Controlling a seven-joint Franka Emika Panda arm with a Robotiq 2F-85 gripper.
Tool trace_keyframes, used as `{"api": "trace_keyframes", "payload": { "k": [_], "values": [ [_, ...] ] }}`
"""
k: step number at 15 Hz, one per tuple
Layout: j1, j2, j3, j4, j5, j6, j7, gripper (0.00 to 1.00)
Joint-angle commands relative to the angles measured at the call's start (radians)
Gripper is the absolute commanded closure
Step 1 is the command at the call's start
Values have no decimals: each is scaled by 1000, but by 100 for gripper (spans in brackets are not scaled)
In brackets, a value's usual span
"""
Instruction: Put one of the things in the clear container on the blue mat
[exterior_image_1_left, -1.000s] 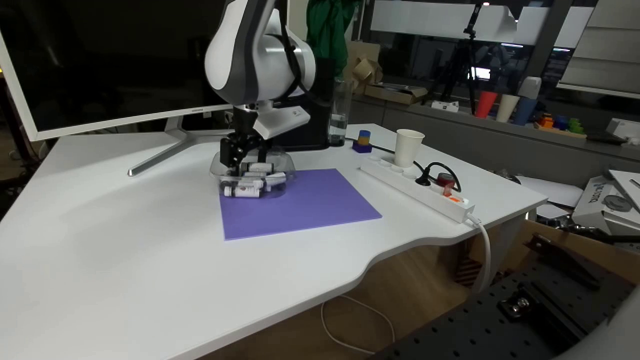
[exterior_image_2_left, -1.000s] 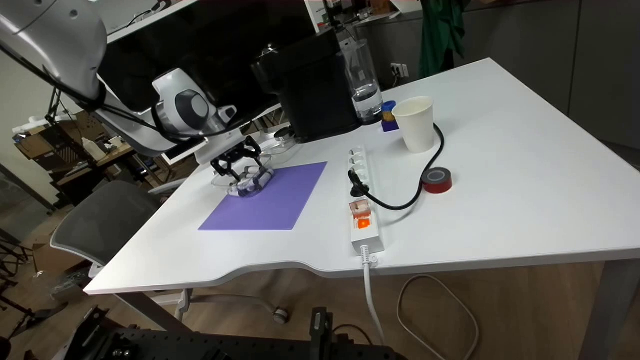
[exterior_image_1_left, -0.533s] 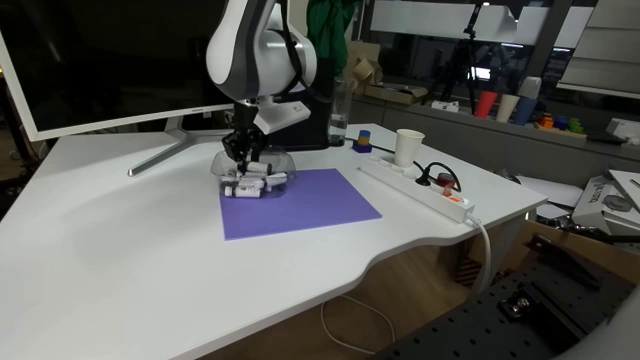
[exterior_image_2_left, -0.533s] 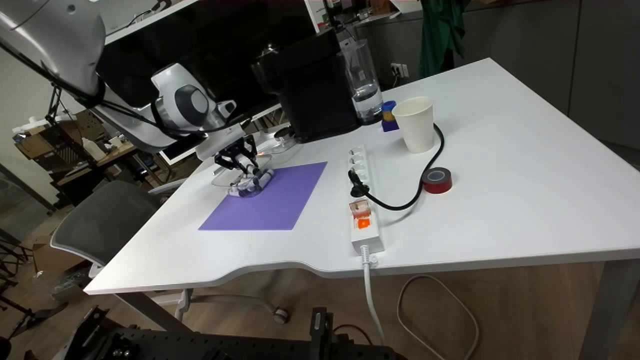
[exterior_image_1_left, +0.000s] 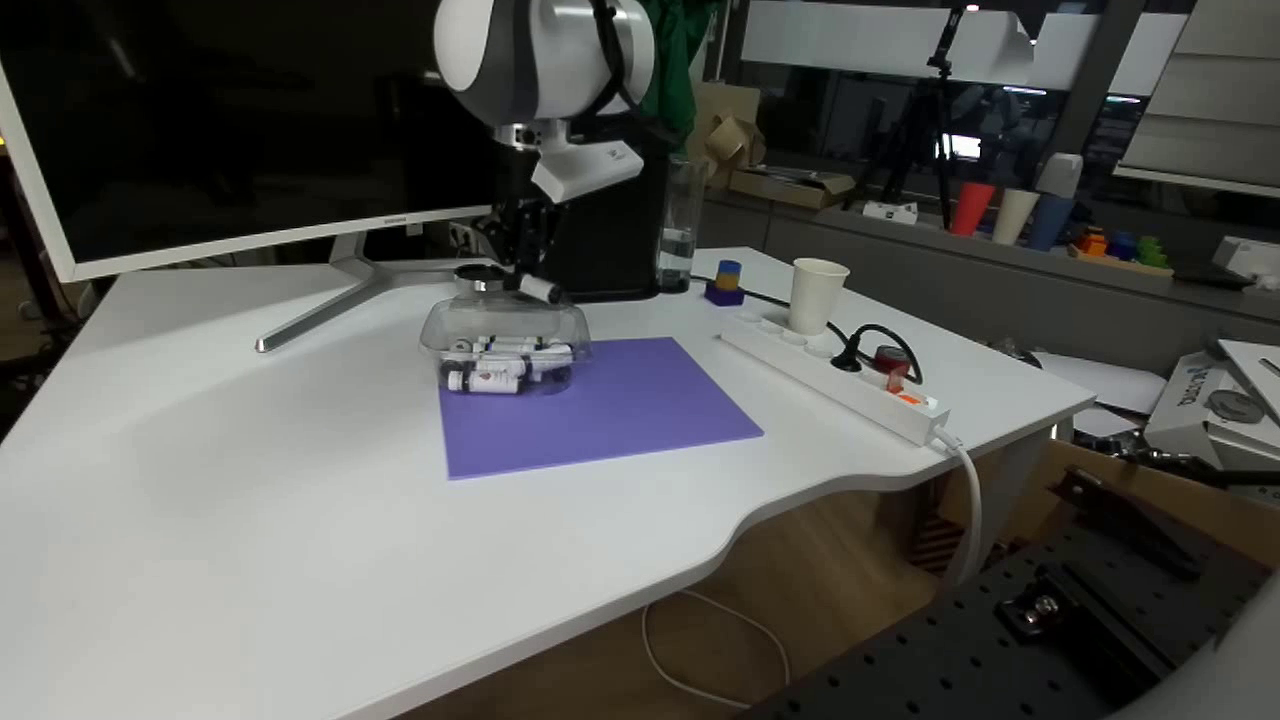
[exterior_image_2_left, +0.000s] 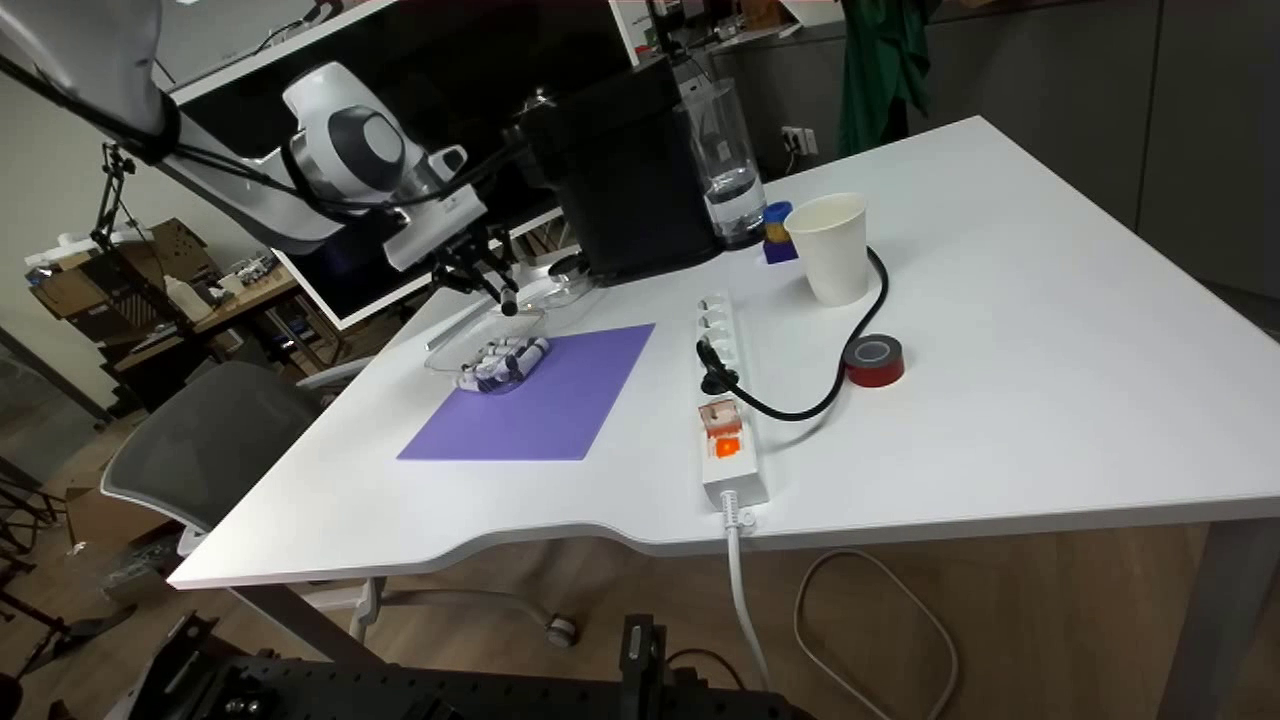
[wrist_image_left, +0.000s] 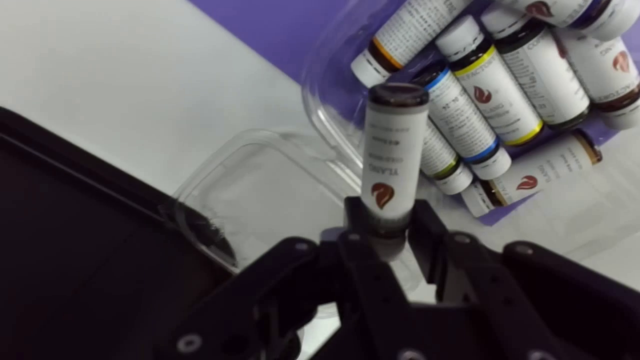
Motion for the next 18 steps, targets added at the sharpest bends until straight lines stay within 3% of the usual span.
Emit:
{"api": "trace_keyframes", "payload": {
  "k": [1, 10, 18],
  "values": [
    [2, -84, -47, -11, -53, -83, 16, 93],
    [-44, -174, -139, -186, -153, -120, 46, 93],
    [-44, -173, -182, -408, -125, 151, 158, 93]
  ]
}}
